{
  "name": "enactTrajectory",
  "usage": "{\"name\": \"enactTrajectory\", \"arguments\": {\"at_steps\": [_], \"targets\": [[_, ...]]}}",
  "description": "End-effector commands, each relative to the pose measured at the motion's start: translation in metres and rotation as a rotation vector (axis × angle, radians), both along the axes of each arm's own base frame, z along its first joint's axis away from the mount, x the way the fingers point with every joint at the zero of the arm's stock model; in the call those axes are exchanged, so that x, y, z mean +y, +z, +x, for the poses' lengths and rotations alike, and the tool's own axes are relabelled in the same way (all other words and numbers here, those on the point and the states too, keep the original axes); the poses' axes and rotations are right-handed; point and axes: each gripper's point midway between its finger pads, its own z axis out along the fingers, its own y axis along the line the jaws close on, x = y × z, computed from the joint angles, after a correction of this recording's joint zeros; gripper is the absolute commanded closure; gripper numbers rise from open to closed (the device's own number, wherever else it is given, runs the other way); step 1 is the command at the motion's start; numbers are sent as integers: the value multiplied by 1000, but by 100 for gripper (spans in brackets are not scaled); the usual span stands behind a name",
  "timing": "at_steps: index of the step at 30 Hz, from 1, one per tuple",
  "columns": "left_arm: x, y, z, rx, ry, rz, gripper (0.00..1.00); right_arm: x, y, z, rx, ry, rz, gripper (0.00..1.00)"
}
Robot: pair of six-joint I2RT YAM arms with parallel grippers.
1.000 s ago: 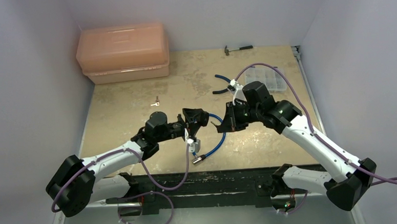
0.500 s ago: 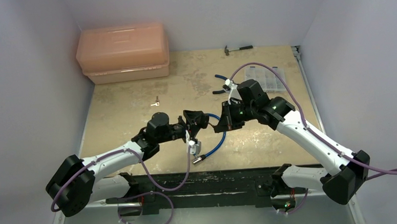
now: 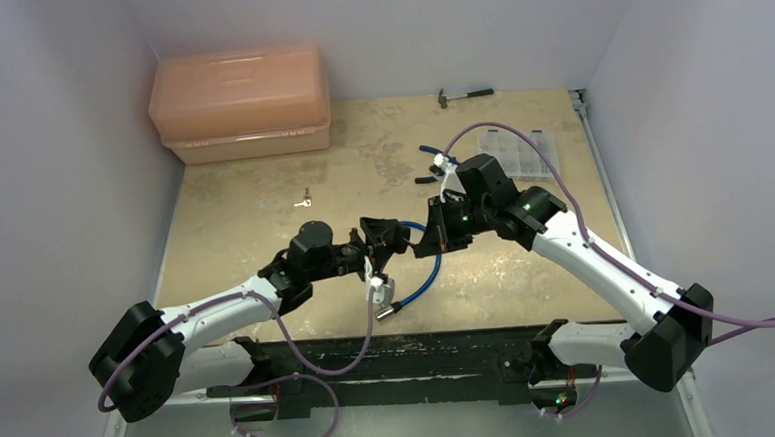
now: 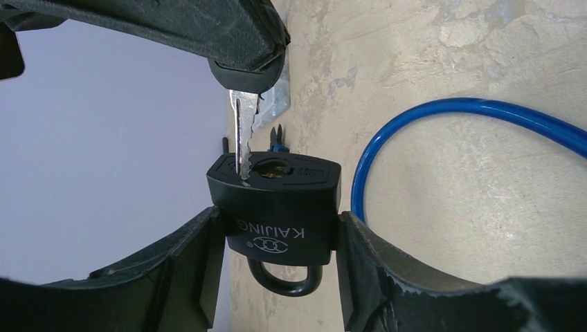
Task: Unlock with the key
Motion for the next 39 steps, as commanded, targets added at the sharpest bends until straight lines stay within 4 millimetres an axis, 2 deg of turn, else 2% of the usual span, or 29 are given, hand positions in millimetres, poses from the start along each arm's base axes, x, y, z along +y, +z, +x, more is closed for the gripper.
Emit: {"name": "enactTrajectory", "arguments": {"at_steps": [1, 15, 29, 39], "targets": [[-12, 61, 6, -149, -23, -112, 100, 7, 5, 7, -35, 1, 26, 100], [-10, 64, 9, -160, 4, -122, 100, 0, -7, 1, -22, -3, 2, 100], [-12, 64, 6, -156, -12, -121, 100, 6, -5, 16, -64, -13, 2, 100], [-13, 64, 4, -161, -13, -117, 100, 10, -5, 19, -65, -9, 11, 100]]}}
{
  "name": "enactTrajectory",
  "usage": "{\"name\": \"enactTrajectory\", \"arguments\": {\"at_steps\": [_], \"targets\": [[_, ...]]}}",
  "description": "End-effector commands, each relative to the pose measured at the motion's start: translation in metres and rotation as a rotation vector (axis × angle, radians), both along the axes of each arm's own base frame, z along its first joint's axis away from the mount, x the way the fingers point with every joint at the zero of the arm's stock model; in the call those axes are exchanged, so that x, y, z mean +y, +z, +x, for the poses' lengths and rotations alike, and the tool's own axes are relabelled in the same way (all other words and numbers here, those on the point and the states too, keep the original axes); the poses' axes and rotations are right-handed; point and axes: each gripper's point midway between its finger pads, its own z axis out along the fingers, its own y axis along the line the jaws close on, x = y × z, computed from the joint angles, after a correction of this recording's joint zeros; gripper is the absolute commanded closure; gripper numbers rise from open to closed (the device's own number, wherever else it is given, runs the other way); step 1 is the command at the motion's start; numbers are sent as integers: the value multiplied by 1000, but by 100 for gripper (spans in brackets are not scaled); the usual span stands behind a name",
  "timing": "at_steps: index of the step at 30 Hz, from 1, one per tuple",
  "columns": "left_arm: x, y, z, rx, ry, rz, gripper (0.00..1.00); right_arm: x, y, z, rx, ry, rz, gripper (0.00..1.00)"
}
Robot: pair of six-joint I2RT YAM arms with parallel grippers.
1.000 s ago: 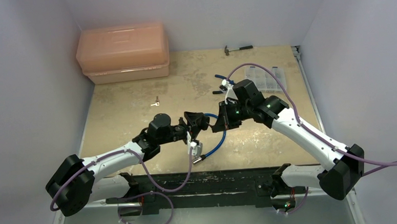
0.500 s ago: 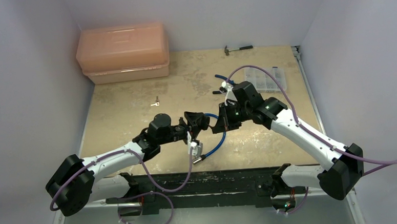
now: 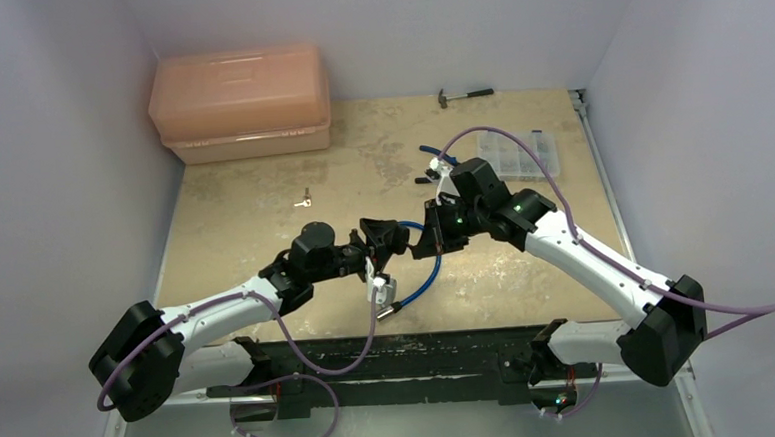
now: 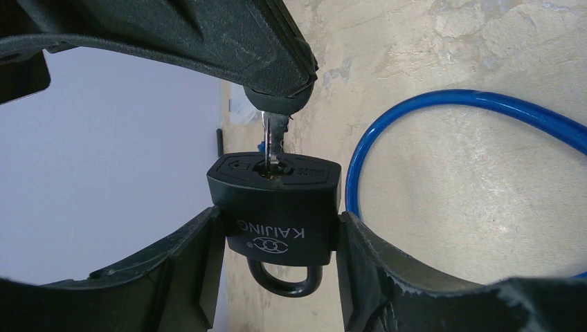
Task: Unlock with the key
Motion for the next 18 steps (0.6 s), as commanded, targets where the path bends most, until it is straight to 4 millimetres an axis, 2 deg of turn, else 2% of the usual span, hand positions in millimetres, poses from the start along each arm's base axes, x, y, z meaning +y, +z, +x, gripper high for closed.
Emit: {"name": "enactTrajectory", "arguments": {"at_steps": [1, 9, 15, 18], "targets": [[-15, 69, 4, -174, -36, -137, 100, 8, 16, 11, -63, 3, 41, 100], [-15, 70, 3, -188, -35, -129, 100, 11, 22, 14, -54, -5, 43, 100], [-15, 68, 4, -197, -27, -118, 100, 4, 14, 21, -57, -35, -25, 100], [-16, 66, 2, -194, -33, -114, 100, 11, 16, 15, -25, -5, 12, 100]]}}
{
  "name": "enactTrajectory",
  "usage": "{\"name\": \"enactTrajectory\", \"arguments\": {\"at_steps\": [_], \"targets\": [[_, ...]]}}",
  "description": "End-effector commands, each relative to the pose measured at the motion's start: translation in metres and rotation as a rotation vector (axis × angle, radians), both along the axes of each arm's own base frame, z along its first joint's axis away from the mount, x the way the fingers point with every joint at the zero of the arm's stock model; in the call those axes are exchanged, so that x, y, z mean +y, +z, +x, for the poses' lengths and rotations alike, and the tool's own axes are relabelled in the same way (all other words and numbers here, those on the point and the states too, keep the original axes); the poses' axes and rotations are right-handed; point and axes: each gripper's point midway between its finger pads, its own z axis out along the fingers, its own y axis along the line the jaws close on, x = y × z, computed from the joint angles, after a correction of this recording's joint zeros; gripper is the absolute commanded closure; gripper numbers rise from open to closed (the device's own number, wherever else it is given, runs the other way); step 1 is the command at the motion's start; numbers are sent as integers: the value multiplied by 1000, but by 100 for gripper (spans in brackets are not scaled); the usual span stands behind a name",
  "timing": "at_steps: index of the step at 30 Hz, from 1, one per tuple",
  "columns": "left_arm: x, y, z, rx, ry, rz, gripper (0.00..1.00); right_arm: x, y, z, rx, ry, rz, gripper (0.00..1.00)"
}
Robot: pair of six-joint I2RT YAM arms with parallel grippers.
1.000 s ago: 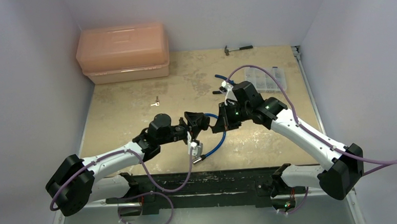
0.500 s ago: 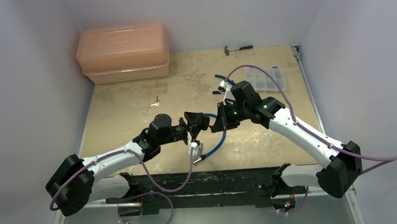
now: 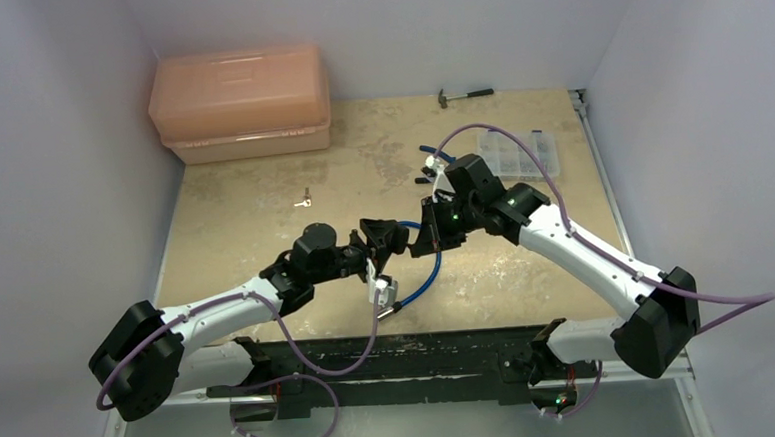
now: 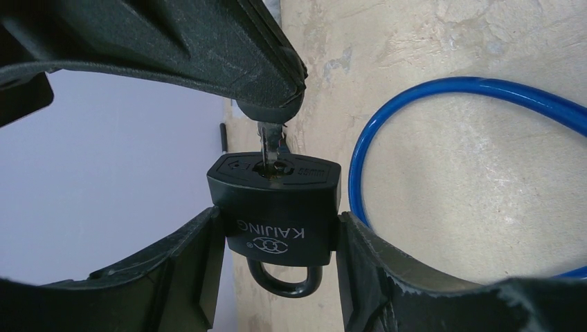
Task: Unlock with the key
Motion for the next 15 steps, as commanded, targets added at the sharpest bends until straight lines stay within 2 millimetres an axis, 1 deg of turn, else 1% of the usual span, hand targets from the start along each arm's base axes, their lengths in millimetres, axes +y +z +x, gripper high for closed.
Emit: {"name": "enactTrajectory", "arguments": {"at_steps": [1, 3, 10, 15], "targets": [[-18, 67, -1, -165, -55, -135, 100, 10, 18, 9, -38, 3, 42, 100], [-18, 68, -1, -168, -56, -135, 100, 10, 18, 9, -34, 3, 43, 100], [-18, 68, -2, -170, -57, -134, 100, -2, 16, 20, -88, -30, -33, 100], [-18, 70, -3, -175, -60, -138, 100, 6, 17, 16, -66, -10, 12, 100]]}}
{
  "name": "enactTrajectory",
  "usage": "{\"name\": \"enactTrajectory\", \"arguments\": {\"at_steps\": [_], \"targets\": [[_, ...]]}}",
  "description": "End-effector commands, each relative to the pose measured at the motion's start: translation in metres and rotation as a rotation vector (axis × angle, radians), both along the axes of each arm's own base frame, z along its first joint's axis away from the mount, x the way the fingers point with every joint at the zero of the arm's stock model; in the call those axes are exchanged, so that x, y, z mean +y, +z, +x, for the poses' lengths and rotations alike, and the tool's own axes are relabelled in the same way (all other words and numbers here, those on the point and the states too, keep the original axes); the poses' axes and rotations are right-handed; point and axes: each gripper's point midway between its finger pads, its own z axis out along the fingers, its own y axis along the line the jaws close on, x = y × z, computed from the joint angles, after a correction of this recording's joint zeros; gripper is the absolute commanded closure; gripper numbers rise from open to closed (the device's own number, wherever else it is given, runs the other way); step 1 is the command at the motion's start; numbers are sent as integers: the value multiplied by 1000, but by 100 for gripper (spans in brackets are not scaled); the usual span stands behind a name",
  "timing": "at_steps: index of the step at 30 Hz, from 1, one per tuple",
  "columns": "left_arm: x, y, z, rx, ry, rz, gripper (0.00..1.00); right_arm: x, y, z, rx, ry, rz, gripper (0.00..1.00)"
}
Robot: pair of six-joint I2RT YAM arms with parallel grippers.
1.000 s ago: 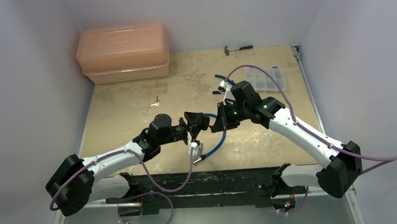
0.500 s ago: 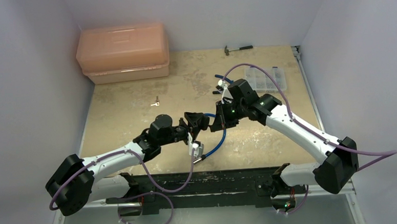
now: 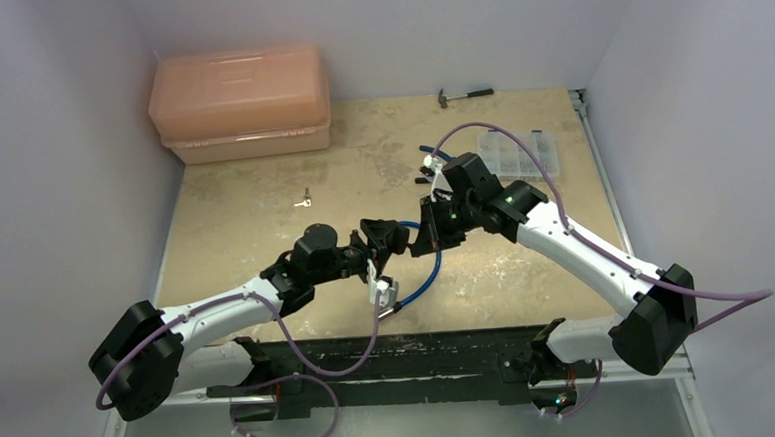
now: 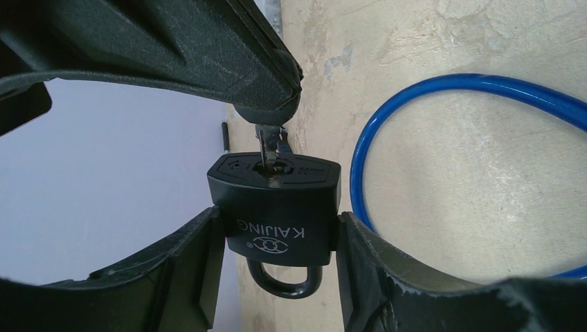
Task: Unlock with the key
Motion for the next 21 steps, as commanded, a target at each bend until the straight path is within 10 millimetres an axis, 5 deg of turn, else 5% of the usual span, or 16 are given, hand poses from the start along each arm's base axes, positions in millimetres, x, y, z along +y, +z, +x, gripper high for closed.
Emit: {"name": "enactTrajectory", "arguments": {"at_steps": [1, 10, 21], "targets": [[-18, 72, -3, -162, -63, -154, 100, 6, 18, 15, -73, -14, 36, 100], [-19, 73, -5, -165, -71, -157, 100, -10, 21, 31, -174, -38, -65, 100], [-19, 77, -6, -164, -66, -176, 100, 9, 27, 21, -126, -9, 54, 100]]}}
